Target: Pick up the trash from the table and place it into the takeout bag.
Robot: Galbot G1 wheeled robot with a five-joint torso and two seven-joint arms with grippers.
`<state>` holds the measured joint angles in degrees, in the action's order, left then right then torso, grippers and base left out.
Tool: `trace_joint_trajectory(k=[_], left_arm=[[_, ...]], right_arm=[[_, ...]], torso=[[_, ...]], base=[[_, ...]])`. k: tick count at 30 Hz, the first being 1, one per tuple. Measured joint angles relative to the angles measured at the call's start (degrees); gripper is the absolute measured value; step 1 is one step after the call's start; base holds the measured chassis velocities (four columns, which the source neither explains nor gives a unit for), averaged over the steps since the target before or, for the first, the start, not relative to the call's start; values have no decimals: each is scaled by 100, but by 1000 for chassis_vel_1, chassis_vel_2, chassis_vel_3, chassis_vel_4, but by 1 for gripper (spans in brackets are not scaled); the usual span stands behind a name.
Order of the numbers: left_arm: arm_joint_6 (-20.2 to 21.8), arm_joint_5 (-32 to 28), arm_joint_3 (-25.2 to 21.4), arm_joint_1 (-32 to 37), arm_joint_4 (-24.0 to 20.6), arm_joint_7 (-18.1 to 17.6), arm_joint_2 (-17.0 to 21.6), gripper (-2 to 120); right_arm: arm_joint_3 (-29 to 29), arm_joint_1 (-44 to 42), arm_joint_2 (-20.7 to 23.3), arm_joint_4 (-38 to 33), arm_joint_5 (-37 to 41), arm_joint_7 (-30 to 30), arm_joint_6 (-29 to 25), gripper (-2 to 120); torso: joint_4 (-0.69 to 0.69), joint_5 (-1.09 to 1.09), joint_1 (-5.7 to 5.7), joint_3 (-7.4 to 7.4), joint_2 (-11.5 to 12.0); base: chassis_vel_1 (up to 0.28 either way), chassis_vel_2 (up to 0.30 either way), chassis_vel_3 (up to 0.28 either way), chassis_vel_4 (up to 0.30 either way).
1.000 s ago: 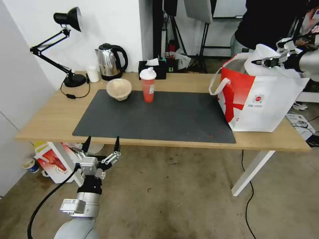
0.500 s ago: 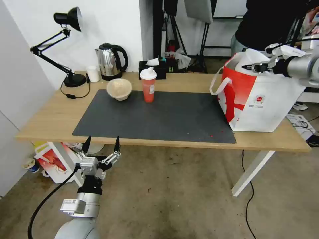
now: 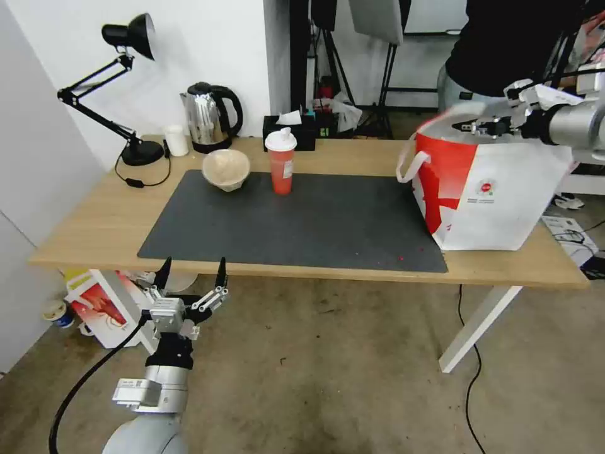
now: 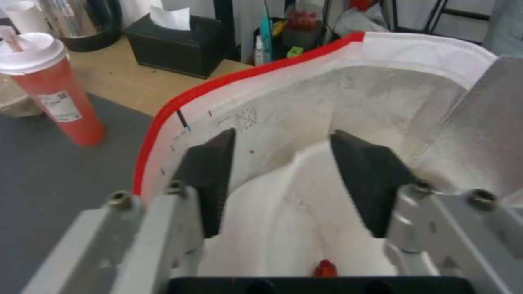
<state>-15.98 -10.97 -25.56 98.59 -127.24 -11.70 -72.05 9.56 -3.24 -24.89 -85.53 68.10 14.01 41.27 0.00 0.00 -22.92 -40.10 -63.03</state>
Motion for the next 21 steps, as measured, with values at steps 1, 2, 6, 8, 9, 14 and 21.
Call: trace_joint_trajectory(k=[1, 2, 6, 8, 9, 14, 21], left_arm=[[0, 0, 0, 0, -1, 0, 0, 99], [0, 0, 0, 0, -4, 0, 0, 99], [5, 0, 1, 0, -28, -3, -1, 99], [10, -1, -5, 3, -60, -5, 2, 99], [10, -2, -11, 5, -70, -5, 5, 99], [13, -6, -23, 28, -110, -6, 4, 99], [-45, 10, -77, 98, -154, -4, -56, 99]], right_arm=[[0, 2, 5, -1, 4, -11, 0, 53], [1, 5, 9, -3, 5, -28, 0, 56], [17, 43, 28, -13, 5, -69, 0, 74], [32, 67, 56, -32, 1, -75, 2, 84], [34, 71, 61, -44, 1, -79, 2, 89], [-55, 76, 63, -74, 49, -144, 3, 98], [-1099, -280, 38, -707, 1271, -1349, -652, 100]], torso=[[0, 0, 0, 0, 0], [0, 0, 0, 0, 0], [0, 0, 0, 0, 0], [0, 0, 0, 0, 0], [0, 0, 0, 0, 0], [1, 0, 0, 0, 0], [-2, -3, 0, 0, 0]], base=[[0, 0, 0, 0], [0, 0, 0, 0], [0, 0, 0, 0], [0, 0, 0, 0], [0, 0, 0, 0], [0, 0, 0, 0], [0, 0, 0, 0]])
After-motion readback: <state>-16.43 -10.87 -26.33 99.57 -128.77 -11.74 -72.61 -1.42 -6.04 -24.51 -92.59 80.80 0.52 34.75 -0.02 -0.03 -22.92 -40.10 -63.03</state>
